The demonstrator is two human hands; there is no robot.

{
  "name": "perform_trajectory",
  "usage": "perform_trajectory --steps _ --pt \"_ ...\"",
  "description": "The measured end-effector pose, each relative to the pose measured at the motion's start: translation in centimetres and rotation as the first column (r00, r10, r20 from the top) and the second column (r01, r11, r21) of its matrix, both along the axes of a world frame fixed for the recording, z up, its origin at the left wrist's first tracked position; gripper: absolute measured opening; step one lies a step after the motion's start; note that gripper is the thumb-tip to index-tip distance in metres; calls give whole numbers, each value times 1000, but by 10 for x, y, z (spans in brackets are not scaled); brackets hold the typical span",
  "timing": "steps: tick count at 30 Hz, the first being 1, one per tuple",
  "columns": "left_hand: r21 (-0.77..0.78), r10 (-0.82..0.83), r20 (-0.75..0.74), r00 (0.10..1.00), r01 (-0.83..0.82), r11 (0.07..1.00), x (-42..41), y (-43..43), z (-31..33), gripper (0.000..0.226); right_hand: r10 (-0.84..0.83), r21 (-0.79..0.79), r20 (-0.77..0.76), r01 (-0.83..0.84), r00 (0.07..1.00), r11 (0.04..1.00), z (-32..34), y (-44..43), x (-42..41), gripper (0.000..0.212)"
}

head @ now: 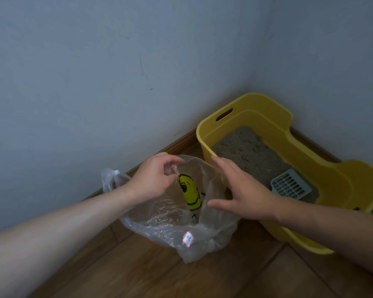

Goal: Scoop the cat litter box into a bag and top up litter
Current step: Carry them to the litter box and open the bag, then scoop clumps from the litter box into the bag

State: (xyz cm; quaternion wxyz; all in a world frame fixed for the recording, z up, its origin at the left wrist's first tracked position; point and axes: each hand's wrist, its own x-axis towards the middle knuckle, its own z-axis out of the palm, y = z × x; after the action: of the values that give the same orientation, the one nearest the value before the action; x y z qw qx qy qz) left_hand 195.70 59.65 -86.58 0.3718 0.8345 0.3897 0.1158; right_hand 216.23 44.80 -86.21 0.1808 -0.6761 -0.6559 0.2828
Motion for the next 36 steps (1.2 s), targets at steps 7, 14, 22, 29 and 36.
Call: perform_trajectory --steps 7,14,22,29,36 --pt "-72 10 40 999 -7 997 19 -1 -1 43 -157 -14 23 157 987 987 1 -14 33 101" --pt "-205 2 134 991 26 978 49 -6 -7 42 -311 -43 45 313 949 949 -17 -30 48 88" --pt "-231 -40 199 979 86 969 83 -9 -22 41 -527 -114 40 528 849 842 -47 -40 64 73" --pt "-274 -71 269 961 147 950 111 -8 -35 39 -660 -217 174 682 731 699 -77 -46 87 57" --pt "-325 -94 307 947 197 925 118 -11 -36 42 -715 -258 227 748 662 611 -109 -38 93 64"
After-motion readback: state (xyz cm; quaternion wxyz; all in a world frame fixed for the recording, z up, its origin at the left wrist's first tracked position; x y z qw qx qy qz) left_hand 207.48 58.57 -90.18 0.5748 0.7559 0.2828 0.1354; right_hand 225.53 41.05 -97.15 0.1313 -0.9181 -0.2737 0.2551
